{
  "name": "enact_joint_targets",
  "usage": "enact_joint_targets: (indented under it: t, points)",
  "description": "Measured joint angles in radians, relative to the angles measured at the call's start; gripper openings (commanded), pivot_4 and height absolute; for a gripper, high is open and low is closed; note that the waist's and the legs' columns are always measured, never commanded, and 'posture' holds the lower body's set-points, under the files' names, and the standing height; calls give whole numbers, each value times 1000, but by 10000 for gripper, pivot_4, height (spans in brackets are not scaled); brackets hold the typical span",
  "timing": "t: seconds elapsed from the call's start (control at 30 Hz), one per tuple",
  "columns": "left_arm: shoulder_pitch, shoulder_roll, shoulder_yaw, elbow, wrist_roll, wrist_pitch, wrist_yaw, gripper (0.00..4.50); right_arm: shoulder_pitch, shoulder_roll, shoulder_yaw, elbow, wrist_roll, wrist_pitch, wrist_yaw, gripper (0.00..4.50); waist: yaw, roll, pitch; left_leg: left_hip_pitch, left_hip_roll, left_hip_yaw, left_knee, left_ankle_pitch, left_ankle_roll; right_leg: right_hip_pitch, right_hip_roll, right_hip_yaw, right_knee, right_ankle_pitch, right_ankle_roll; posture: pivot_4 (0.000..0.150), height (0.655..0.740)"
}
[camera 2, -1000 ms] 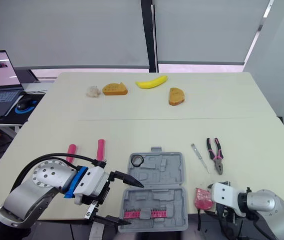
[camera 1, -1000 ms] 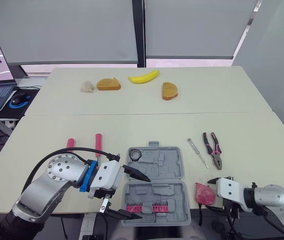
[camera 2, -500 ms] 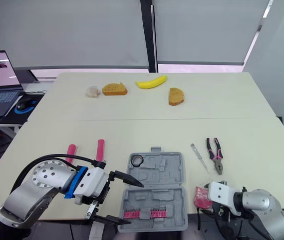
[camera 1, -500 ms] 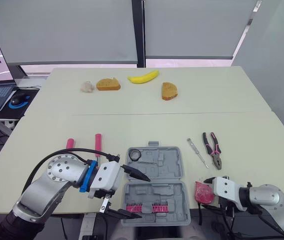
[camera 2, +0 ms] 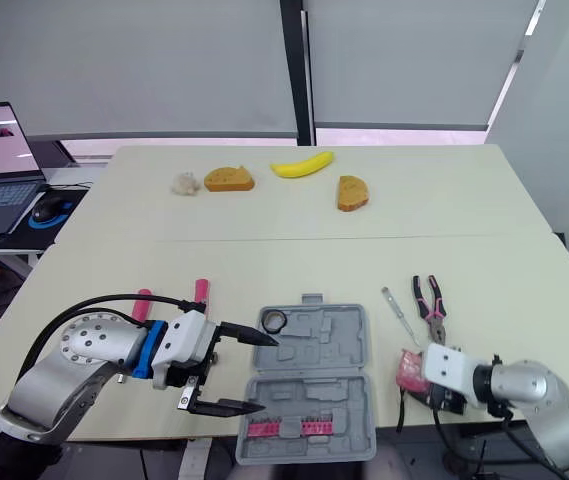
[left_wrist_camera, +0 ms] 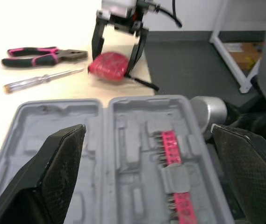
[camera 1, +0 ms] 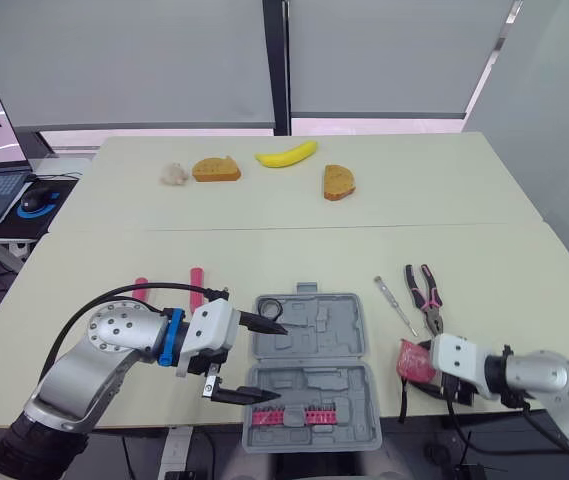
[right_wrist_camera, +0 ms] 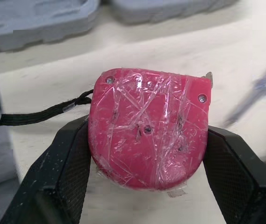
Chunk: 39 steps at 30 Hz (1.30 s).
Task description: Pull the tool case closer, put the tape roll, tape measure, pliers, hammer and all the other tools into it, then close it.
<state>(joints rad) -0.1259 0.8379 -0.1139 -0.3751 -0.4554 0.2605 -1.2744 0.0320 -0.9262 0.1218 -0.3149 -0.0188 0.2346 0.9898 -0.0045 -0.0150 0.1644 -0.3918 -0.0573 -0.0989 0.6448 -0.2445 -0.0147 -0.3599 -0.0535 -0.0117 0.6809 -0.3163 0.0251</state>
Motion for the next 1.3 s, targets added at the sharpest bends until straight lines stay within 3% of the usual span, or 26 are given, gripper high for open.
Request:
enact_joint_targets:
  t: [0.17, 0.23, 0.43, 0.83, 1.3]
  points:
    - [-40, -13, 2, 42, 46, 12, 66, 45000, -249, -28, 74, -28, -1, 114, 105, 31374, 1, 0, 1, -1, -1, 0, 0, 0, 0, 0, 0, 0, -1, 0, 0, 1500, 7400]
    - [-68, -34, -3, 75, 85, 11, 105, 45000, -422, 9, 171, 5, -19, 188, 171, 31374, -4, 0, 1, -1, 0, 0, 0, 0, 0, -2, 0, 0, 0, 0, 0, 1500, 7400]
    - [-83, -52, -11, 103, 148, 6, 154, 45000, -676, 133, 375, 174, -89, 256, 286, 31374, -6, 0, 1, -9, -1, 0, 1, 0, -1, -10, 0, 1, 1, 0, 0, 1500, 7400]
    - [-47, -59, -23, 91, 192, -7, 194, 45000, -851, 335, 567, 485, -200, 181, 363, 31374, -10, 0, 2, -8, -1, 0, 1, 1, -1, -12, -1, 1, 2, 0, -1, 1500, 7400]
    - [-24, -69, -27, 51, 182, -11, 179, 45000, -886, 407, 569, 596, -273, 163, 356, 31374, -20, 0, 2, -8, -1, 0, 0, 1, -2, -13, -1, 1, 3, 1, -1, 1500, 7400]
